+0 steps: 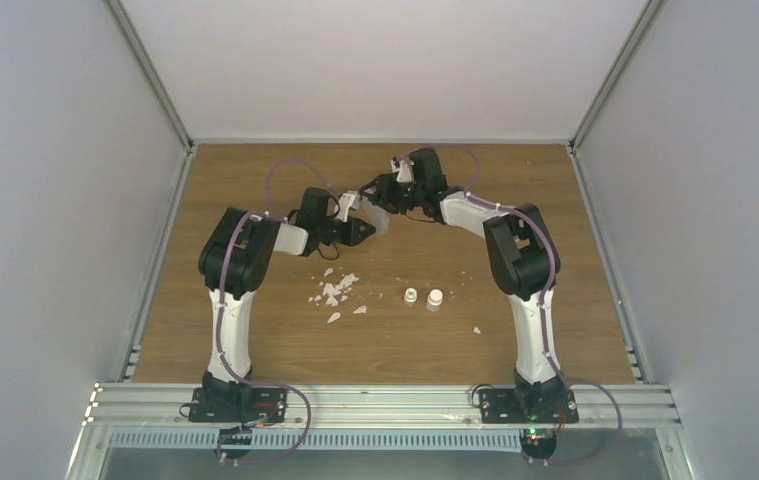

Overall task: Sort the pills into containers
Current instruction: Open the pill container at the center of the board.

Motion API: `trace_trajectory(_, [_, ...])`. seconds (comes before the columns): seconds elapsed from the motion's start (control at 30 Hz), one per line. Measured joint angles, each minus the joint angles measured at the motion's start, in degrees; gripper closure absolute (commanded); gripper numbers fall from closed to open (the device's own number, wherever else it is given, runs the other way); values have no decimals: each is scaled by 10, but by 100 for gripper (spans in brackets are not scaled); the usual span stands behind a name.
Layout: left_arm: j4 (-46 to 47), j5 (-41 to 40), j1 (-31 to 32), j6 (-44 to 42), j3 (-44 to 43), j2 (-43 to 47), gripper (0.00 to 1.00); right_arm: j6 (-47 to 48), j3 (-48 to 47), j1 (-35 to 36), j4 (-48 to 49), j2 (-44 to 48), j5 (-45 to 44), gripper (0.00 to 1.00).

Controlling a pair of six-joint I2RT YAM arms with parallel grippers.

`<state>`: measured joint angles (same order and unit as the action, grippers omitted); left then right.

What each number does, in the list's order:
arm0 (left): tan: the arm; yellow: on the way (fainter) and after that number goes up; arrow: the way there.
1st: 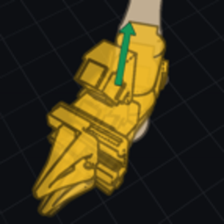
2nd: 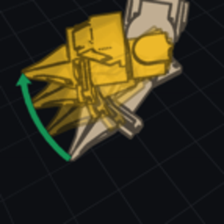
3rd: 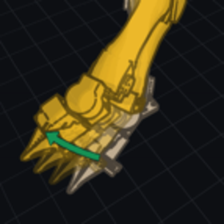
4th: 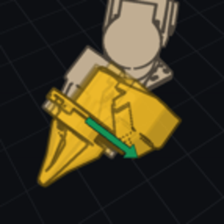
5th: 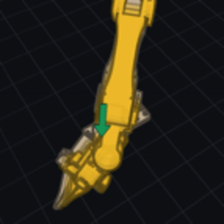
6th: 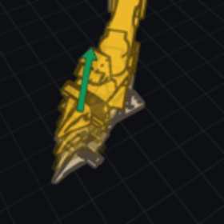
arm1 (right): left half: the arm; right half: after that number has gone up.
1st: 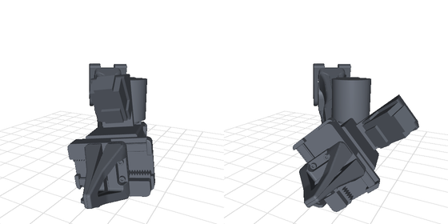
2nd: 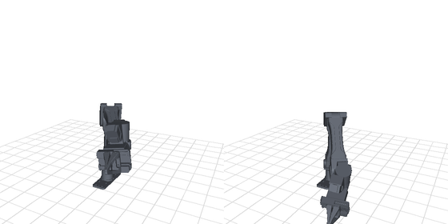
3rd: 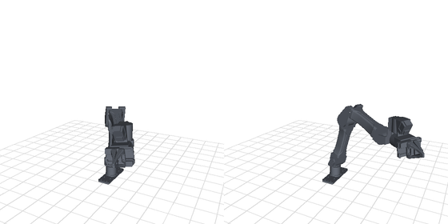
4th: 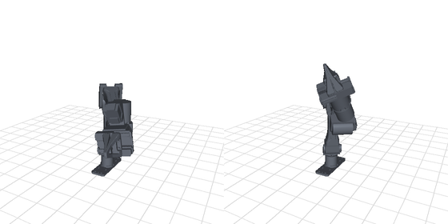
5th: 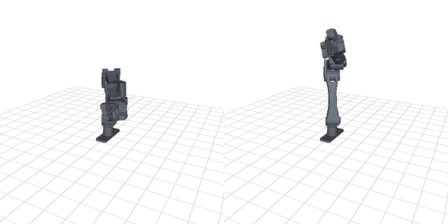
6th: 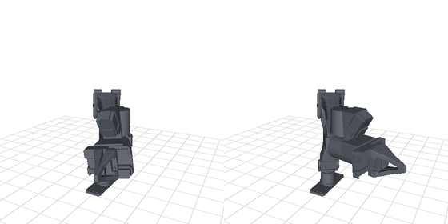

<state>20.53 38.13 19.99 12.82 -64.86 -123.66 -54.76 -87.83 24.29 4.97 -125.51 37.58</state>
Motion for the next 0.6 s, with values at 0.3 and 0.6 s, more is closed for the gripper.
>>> trace_trajectory(0.3, [14,13,-2,15,19,7,61,15,0,2,-9,-1,20,0])
trace_trajectory(0.6, [14,12,-4,15,21,10,58,94,17,-53,-76,38,-20,0])
